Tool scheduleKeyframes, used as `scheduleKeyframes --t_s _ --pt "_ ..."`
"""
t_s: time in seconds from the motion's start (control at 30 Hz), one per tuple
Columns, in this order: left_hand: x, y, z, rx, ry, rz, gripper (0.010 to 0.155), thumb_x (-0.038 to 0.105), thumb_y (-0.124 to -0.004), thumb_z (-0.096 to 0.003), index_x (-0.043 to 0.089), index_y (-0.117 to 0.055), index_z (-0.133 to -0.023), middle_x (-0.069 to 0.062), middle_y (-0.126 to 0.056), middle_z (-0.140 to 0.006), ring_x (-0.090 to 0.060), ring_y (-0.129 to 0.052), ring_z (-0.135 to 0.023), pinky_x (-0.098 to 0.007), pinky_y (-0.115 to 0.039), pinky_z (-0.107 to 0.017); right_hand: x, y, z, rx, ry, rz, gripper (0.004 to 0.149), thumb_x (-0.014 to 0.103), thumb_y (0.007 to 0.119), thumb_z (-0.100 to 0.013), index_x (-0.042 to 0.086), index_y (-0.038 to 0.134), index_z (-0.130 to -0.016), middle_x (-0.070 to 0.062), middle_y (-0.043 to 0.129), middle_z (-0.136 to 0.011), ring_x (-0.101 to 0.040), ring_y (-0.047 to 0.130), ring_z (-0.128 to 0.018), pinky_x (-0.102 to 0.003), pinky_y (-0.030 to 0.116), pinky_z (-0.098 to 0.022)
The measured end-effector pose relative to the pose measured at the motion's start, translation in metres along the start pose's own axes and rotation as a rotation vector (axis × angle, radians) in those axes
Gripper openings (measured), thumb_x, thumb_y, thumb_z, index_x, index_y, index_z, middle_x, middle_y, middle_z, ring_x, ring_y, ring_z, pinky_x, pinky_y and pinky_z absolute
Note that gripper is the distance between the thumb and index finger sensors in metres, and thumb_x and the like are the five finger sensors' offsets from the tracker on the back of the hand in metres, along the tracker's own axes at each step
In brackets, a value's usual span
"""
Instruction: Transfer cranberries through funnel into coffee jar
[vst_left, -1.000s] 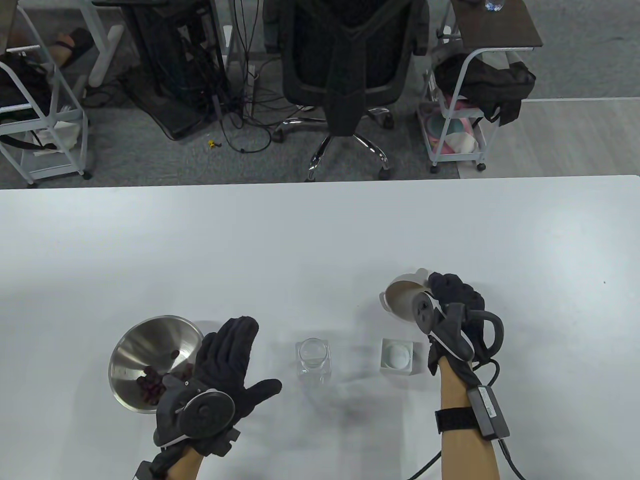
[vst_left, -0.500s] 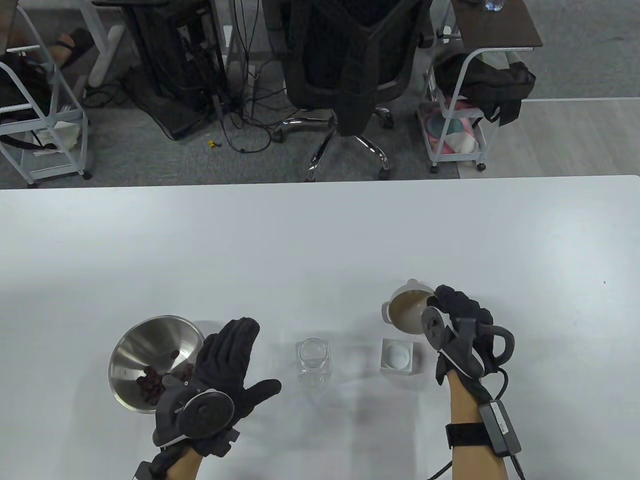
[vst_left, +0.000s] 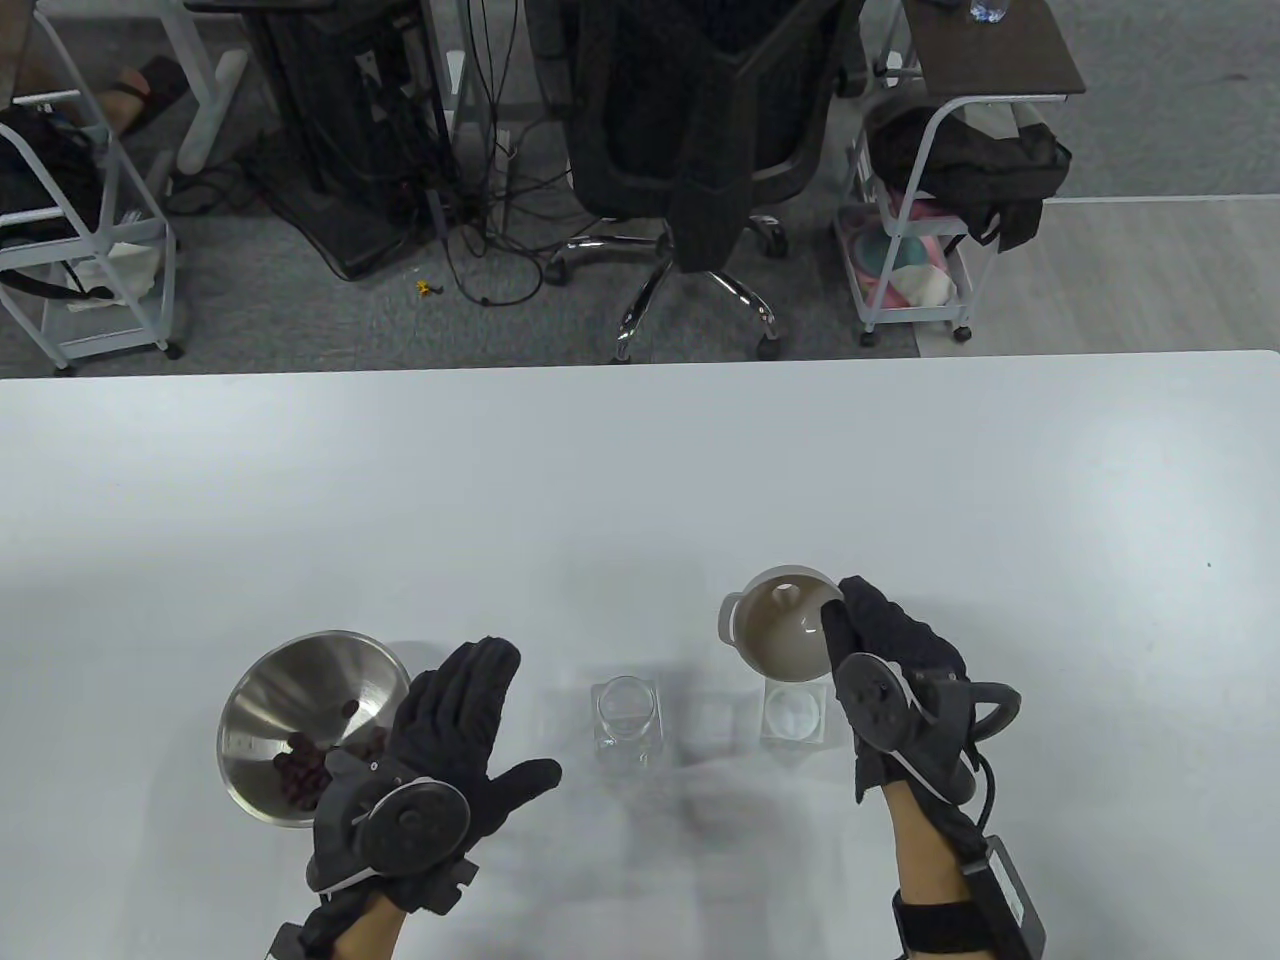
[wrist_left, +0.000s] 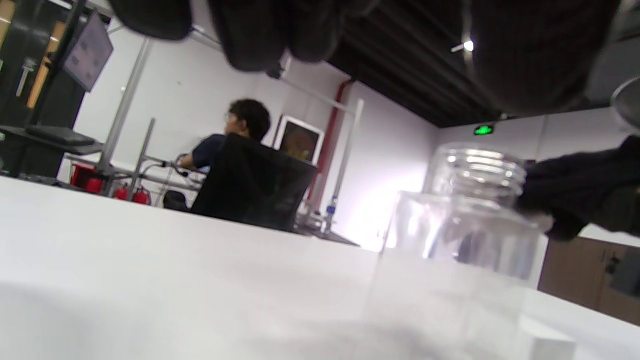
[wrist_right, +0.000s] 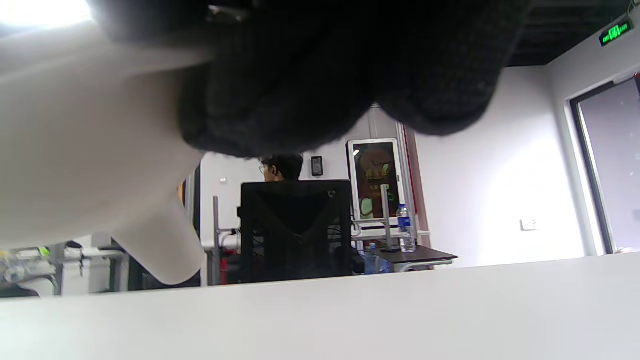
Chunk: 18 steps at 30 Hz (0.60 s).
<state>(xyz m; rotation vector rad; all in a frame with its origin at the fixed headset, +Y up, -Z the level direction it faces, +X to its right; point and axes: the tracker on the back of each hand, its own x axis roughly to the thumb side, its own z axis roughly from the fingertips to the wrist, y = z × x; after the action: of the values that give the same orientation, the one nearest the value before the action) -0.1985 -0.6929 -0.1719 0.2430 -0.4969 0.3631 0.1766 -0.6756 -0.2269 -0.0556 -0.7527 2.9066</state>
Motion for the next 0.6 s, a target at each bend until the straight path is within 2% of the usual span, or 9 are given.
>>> scheduleKeyframes --t_s 0.13,0.37,0.6 --pt "-0.001 -0.002 -0.001 -0.011 0.004 0.001 0.107 0.064 -0.082 -0.0411 0.008 -0.029 -0.115 -0.022 -0.05 -0.116 -0.049 -0.066 -0.102 -0.07 -0.057 -0.068 0.008 -0.015 0.003 -0.031 -0.007 -0.087 0.041 0.049 0.078 -0.059 0.024 0.083 -0.092 0.009 0.102 -0.051 -0.001 0.104 -0.027 -0.032 0.092 -0.035" --pt "-0.001 -0.001 -0.002 -0.014 0.006 -0.002 0.107 0.065 -0.082 -0.0411 0.008 -0.029 -0.115 -0.023 -0.05 -0.115 -0.049 -0.067 -0.102 -0.07 -0.057 -0.068 0.022 -0.037 0.004 0.041 0.012 -0.427 0.042 0.048 0.081 -0.059 0.024 0.083 -0.092 0.008 0.101 -0.045 0.0 0.102 -0.024 -0.033 0.091 -0.033" --pt "-0.002 -0.001 -0.001 -0.012 0.009 -0.001 0.107 0.065 -0.082 -0.0414 0.008 -0.03 -0.115 -0.023 -0.05 -0.115 -0.05 -0.067 -0.102 -0.07 -0.058 -0.068 0.051 -0.051 0.007 0.082 -0.052 -0.565 0.042 0.047 0.083 -0.059 0.022 0.084 -0.092 0.008 0.1 -0.037 0.003 0.1 -0.018 -0.03 0.093 -0.028"
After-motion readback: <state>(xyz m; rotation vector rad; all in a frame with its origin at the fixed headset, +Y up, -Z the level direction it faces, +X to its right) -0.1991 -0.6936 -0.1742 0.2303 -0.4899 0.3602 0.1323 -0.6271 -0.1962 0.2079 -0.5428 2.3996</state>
